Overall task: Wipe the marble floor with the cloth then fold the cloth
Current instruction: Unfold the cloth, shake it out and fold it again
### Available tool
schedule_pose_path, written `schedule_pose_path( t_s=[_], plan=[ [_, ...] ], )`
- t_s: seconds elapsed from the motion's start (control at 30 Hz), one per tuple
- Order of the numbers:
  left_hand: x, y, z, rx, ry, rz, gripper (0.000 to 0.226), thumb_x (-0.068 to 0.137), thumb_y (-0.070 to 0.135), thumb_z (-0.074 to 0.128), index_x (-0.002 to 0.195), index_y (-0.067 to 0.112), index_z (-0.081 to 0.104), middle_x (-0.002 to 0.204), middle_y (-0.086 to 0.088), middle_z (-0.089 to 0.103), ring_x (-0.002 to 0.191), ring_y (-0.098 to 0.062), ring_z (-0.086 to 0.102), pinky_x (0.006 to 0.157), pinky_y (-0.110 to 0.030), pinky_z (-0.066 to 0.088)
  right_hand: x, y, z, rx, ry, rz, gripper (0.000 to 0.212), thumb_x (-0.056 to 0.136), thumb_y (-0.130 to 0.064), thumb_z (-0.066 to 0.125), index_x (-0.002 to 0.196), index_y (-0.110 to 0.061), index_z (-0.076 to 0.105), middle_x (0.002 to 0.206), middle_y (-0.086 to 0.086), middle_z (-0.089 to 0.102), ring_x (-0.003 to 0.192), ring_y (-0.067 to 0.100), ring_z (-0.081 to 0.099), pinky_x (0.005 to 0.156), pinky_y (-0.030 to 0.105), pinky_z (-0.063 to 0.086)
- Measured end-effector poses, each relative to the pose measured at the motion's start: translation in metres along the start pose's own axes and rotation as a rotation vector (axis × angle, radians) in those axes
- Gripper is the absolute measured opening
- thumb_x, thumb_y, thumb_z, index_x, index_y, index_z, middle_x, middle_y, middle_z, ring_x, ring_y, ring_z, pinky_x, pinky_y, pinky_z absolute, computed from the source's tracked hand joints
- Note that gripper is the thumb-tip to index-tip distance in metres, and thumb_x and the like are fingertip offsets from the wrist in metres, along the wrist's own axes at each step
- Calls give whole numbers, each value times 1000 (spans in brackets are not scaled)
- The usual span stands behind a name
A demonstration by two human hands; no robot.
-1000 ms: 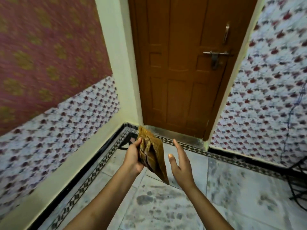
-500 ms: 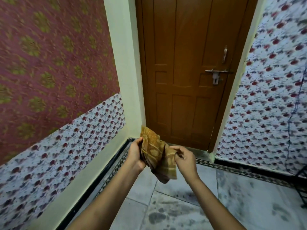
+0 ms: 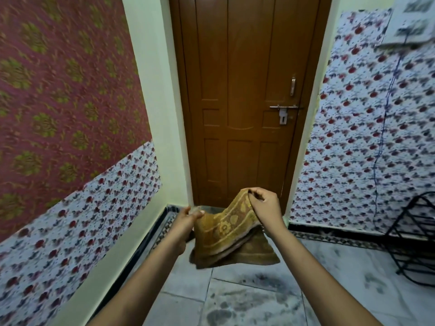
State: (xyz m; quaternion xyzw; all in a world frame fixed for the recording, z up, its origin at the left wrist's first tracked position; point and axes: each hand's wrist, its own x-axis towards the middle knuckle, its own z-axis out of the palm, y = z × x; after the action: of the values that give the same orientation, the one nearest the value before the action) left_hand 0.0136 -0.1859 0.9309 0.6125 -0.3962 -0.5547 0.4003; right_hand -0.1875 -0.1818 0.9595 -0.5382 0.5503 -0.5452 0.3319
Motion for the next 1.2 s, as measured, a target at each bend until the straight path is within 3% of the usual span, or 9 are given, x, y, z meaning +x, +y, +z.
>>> schedule_pose_path(
  t_s=[0.13, 0.23, 0.33, 0.53, 0.7, 0.9, 1.0, 1.1, 1.2],
  plan=[
    [-20, 24, 19, 202, -237, 212, 66, 83, 42, 64, 140, 26, 36, 144, -6, 35, 134, -26, 33, 109, -44, 30, 7, -8, -1, -55, -94, 52, 15, 88, -10, 59, 86, -17, 72, 82, -3, 69, 84, 15, 64, 75, 27, 51],
    [-40, 35, 36, 288, -411, 290, 86, 60, 63, 73, 134, 32, 40, 138, 2, 40, 127, -19, 40, 105, -38, 37, 13, -9, -8, -64, -77, 59, 16, 86, -11, 61, 76, -22, 69, 78, -6, 68, 82, 12, 63, 69, 21, 45],
    [-45, 33, 57, 292, -461, 359, 77, 58, 58, 77, 121, 30, 43, 122, 2, 51, 112, -13, 52, 92, -29, 48, 19, -13, -21, -56, -48, 70, 16, 86, -12, 61, 74, -20, 68, 78, -2, 68, 81, 13, 63, 70, 22, 47],
    [-38, 48, 87, 277, -68, 534, 8, 84, 20, 66, 89, 22, 60, 93, 0, 63, 92, -19, 60, 74, -31, 52, 27, -15, -47, 2, -52, 90, 16, 84, -7, 62, 74, -17, 70, 80, 6, 69, 83, 21, 64, 75, 34, 51],
    [-30, 85, 75, 252, -187, 648, 8, 87, 19, 62, 81, 25, 64, 86, -1, 65, 88, -22, 62, 70, -34, 50, 23, -14, -66, 59, -117, 44, 7, 84, -12, 66, 86, -16, 72, 89, 6, 71, 88, 21, 66, 79, 37, 54],
    [-25, 118, 78, 245, -184, 664, 8, 85, 19, 65, 82, 25, 69, 90, -2, 68, 94, -21, 64, 85, -39, 52, 9, 4, -69, -55, -201, 39, 5, 87, -21, 64, 91, -20, 67, 87, -5, 67, 85, 13, 63, 63, 16, 46],
    [-27, 127, 71, 263, -186, 647, 5, 85, 19, 66, 86, 17, 70, 89, -4, 69, 94, -21, 64, 82, -35, 53, 6, 20, -74, 2, -150, 146, 14, 88, -19, 62, 101, -17, 67, 100, 3, 65, 98, 22, 62, 74, 28, 54],
    [-29, 131, 63, 360, -278, 608, 8, 88, 19, 63, 89, 15, 69, 90, -2, 67, 93, -17, 63, 73, -26, 49, 18, 20, -82, -348, -83, 133, 25, 88, -25, 63, 111, -17, 66, 105, 0, 51, 103, 18, 51, 87, 33, 46],
    [-30, 131, 58, 432, -379, 584, 13, 91, 17, 57, 97, 13, 68, 94, -1, 66, 93, -14, 62, 74, -25, 46, 24, 1, -90, -678, -103, 138, 21, 91, -36, 57, 104, -23, 67, 87, -5, 55, 84, 13, 52, 67, 26, 41]
  ],
)
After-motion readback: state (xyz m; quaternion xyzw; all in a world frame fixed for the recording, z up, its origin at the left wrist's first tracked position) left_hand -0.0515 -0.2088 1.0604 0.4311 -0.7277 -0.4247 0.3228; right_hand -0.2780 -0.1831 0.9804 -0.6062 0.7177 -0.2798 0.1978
